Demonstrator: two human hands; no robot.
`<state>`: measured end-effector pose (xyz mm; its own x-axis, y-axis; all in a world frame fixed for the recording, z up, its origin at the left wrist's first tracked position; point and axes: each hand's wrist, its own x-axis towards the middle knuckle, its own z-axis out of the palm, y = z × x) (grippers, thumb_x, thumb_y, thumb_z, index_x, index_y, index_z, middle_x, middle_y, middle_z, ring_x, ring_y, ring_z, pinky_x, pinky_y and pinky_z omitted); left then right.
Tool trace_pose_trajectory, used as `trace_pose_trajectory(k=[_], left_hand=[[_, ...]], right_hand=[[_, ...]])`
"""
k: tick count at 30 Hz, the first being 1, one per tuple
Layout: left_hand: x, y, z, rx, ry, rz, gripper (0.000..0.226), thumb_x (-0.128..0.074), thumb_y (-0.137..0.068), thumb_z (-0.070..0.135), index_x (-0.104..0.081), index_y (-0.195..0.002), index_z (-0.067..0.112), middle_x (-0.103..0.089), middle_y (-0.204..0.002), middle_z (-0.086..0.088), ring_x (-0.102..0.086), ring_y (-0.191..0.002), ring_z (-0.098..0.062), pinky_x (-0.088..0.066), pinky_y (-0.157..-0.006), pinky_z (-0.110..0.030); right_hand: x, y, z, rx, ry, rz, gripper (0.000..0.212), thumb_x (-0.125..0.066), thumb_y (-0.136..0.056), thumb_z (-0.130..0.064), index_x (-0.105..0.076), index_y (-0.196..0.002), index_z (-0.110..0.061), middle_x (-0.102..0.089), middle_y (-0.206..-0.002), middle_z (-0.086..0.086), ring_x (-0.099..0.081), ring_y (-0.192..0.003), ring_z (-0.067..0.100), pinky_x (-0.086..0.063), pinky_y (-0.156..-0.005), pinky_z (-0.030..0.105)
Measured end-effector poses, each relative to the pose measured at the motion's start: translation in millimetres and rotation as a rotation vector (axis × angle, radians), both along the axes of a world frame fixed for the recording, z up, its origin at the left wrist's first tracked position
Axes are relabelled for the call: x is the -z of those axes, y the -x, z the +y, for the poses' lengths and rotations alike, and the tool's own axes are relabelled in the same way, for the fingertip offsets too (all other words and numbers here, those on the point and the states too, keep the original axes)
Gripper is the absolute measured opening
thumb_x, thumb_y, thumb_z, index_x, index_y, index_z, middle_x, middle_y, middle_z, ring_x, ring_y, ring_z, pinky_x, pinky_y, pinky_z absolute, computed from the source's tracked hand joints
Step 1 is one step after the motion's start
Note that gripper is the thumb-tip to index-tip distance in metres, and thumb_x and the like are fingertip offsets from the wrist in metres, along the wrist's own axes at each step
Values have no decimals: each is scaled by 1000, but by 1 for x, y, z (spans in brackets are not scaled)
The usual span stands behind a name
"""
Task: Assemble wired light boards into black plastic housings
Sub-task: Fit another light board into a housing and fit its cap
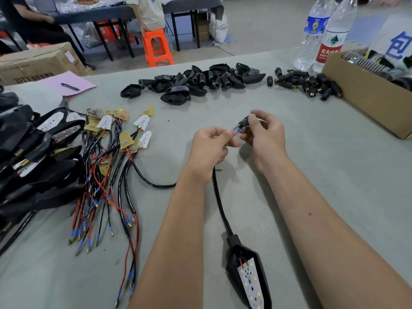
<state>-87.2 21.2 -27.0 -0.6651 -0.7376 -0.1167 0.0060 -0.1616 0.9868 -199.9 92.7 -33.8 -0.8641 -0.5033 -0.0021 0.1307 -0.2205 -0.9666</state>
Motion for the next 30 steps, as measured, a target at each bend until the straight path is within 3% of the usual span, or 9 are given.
trace_pose_trajectory(k=[8, 23, 30], left_hand=[[1, 2, 3, -150, -35, 68, 11, -60, -101, 9, -57, -90, 6, -75, -73, -6, -28, -42, -11, -25, -40, -19], [-1, 0, 5, -198, -64, 90, 5, -74, -92, 10, -70, -90, 8, -78, -83, -6, -33, -50, -11, -31, -45, -17], [0, 1, 6, -226, -54, 54, 16, -83, -83, 11, -72, -94, 6, -70, -80, -5, -37, -52, -9, -34, -53, -21]], right_hand=[[-2, -4, 0, -34, 19, 28, 19, -55, -104, -5, -58, -122, -5, -67, -89, 12, -67, -65, 16, -55, -61, 24], [-4, -7, 2, -20, 48, 18, 19, -55, -104, -5, -58, -123, -4, -66, -87, 9, -68, -66, 15, -54, -58, 23], [-4, -6, 3, -10, 77, -2, 20, -54, -105, -6, -57, -125, -4, -68, -90, 12, -70, -68, 15, -55, -60, 24]])
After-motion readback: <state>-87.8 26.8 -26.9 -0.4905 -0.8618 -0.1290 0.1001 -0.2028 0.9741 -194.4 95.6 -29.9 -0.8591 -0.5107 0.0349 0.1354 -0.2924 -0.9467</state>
